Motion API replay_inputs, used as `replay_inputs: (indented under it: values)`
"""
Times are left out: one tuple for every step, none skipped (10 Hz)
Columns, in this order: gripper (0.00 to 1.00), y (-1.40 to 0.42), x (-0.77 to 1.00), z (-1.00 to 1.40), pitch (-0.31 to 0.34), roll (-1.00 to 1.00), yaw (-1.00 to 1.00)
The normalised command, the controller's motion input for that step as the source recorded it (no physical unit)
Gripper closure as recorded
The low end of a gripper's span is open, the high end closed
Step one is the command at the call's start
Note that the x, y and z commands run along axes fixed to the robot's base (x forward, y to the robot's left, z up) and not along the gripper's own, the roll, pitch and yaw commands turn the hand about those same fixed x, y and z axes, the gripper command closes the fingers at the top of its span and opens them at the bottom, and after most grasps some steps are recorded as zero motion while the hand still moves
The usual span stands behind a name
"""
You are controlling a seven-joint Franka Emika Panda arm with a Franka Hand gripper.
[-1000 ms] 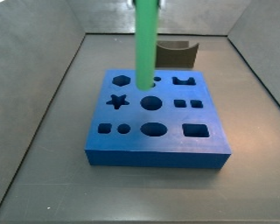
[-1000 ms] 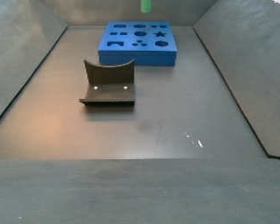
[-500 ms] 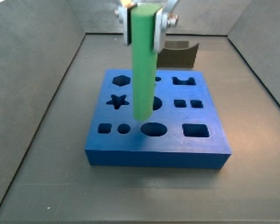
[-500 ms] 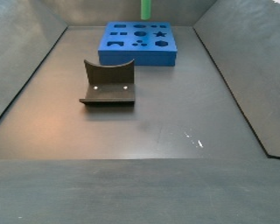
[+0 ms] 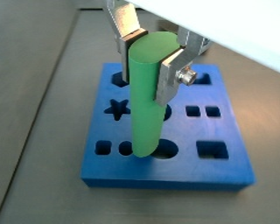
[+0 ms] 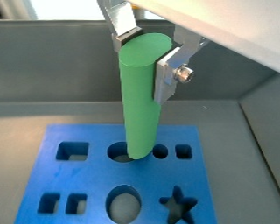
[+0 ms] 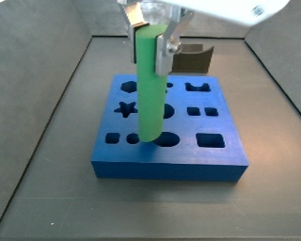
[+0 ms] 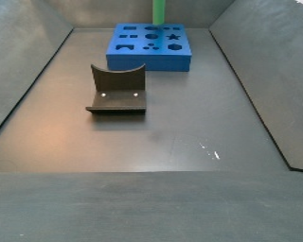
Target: Insert the oval object.
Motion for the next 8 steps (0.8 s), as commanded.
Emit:
replay_inputs:
  values:
    - [1.0, 0.0, 0.0, -0.17, -0.004, 0.0, -1.0]
    - [1.0, 0.0, 0.0, -0.17, -0.003, 0.0, -1.0]
    - [1.0, 0.0, 0.0, -0.17, -0.003, 0.0, -1.0]
    - [1.0, 0.0, 0.0, -0.17, -0.003, 0.0, -1.0]
    - [1.0, 0.0, 0.0, -0.17, -0.003, 0.0, -1.0]
    - [1.0, 0.0, 0.09, -0.02, 0.0, 0.0, -0.99]
    - [1.0, -0.22, 0.56, -0.06, 0.0, 0.0, -0.49]
    - [1.0, -0.21, 0.41, -0.1, 0.0, 0.0, -0.64]
